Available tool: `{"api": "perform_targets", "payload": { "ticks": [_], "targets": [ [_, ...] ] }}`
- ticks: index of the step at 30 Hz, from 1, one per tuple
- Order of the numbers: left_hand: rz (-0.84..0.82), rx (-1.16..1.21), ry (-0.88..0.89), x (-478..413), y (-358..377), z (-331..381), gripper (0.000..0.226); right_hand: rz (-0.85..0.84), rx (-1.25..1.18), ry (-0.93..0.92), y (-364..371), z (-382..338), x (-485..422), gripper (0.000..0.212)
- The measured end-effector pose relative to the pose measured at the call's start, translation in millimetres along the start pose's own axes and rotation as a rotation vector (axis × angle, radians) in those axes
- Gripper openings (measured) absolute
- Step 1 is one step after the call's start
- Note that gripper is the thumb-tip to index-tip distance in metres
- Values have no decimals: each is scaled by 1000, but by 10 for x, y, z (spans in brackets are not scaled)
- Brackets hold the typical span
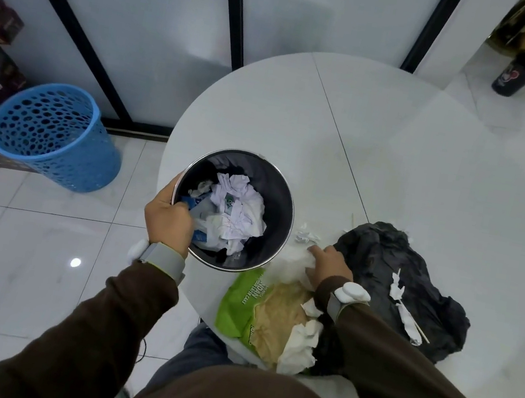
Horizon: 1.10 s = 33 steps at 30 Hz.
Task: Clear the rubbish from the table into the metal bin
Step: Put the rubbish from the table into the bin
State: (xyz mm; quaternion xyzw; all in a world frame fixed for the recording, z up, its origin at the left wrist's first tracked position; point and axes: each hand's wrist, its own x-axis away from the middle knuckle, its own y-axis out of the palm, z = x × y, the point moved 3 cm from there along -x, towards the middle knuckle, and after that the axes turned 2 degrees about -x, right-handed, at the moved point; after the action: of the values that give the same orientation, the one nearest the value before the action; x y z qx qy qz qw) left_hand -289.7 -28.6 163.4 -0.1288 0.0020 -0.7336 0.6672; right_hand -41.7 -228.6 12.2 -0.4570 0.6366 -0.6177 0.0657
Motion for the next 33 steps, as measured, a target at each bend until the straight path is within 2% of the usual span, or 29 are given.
{"api": "perform_targets", "payload": {
  "ticks": [8,12,16,20,23,26,28,29,30,31,33],
  "targets": [
    [-8,-22,-2,26,27,3,63,370,-370,40,-451,131,189,30],
    [-11,-5,-10,40,54,0,64,603,-621,18,-791,156,416,48],
    [-15,-13,-1,95,99,23,64,859,-747,-152,-1247,-23,691,67],
    [-25,-25,32,195,151,81,64,956,-836,-309,-1533,-431,891,64],
    [-45,-11,61,212,180,89,68,909,-780,-583,-1581,-819,987,58],
    [-49,-20,75,264,192,123,70,741,-568,-810,-1447,-1176,977,62],
    [-49,-10,74,285,194,132,71,552,-309,-785,-1246,-1379,855,93],
    [-53,-4,71,297,192,131,70,438,-199,-716,-1128,-1453,774,113],
    [-54,2,69,295,185,124,70,340,-116,-633,-1009,-1507,692,123],
    [-57,1,66,297,189,108,69,258,-65,-558,-901,-1538,620,121],
    [-53,9,62,304,162,84,69,92,-56,-466,-734,-1625,507,98]
  ]
}}
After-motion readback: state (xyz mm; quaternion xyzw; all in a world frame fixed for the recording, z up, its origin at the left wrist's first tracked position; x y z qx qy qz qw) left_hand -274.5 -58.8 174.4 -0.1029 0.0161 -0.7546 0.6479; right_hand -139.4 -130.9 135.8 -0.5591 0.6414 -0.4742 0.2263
